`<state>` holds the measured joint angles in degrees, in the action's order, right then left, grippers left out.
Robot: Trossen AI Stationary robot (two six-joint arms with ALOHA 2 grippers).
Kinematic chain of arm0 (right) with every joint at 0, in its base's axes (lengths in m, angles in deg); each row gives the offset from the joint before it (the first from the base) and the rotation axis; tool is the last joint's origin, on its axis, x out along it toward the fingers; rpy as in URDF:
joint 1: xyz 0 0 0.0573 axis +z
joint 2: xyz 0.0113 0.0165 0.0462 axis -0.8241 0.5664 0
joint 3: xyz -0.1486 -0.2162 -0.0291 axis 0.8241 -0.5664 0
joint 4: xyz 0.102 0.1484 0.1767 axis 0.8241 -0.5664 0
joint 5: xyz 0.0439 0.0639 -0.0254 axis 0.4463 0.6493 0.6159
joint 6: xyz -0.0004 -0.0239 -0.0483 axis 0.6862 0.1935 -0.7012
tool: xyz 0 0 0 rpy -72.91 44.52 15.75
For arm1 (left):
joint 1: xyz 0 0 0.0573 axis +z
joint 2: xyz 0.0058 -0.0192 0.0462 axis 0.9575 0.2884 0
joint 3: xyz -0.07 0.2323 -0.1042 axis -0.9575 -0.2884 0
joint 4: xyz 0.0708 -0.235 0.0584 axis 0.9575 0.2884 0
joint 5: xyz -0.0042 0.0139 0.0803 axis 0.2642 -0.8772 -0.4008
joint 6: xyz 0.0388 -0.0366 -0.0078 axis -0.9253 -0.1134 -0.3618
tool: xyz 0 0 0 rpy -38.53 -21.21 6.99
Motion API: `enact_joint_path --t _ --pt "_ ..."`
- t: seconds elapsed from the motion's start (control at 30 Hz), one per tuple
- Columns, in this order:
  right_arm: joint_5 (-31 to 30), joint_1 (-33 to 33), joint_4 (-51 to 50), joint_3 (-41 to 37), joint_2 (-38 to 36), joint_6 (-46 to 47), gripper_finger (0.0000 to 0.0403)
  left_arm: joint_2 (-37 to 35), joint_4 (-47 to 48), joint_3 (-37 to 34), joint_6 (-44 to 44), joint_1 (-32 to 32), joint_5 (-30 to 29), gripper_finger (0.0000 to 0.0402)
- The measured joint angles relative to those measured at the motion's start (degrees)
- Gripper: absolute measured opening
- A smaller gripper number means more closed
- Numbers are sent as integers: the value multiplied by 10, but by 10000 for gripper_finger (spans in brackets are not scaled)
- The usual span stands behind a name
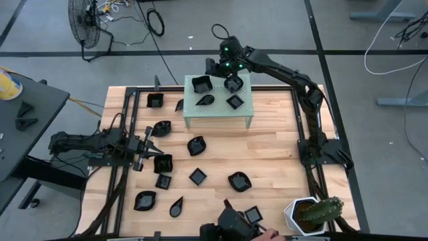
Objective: Pick & Place Mini shaped plates
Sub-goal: Stack the leaf shaped plate on top of the leaf shaped plate on the shelf
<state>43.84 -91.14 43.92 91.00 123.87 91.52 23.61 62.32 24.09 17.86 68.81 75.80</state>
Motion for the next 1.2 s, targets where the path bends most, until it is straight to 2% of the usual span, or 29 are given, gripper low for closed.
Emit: enact_joint_path --t 0.23,0.4,0.53,0.83,1.03,1.2 --pt "7 13 -32 0 -29 -103 194 0 0 0 0 0 0 23" --pt "-29 48 -53 -26 -62 -194 188 0 0 0 0 0 0 23" --pt "-66 74 -18 -113 -120 -247 185 0 0 0 0 0 0 23" --pt "-68 137 24 -344 -273 -325 185 0 0 0 0 0 0 23" --pt "-69 188 27 -438 -334 -334 185 0 0 0 0 0 0 23" --pt "-68 235 30 -490 -358 -324 185 0 0 0 0 0 0 23"
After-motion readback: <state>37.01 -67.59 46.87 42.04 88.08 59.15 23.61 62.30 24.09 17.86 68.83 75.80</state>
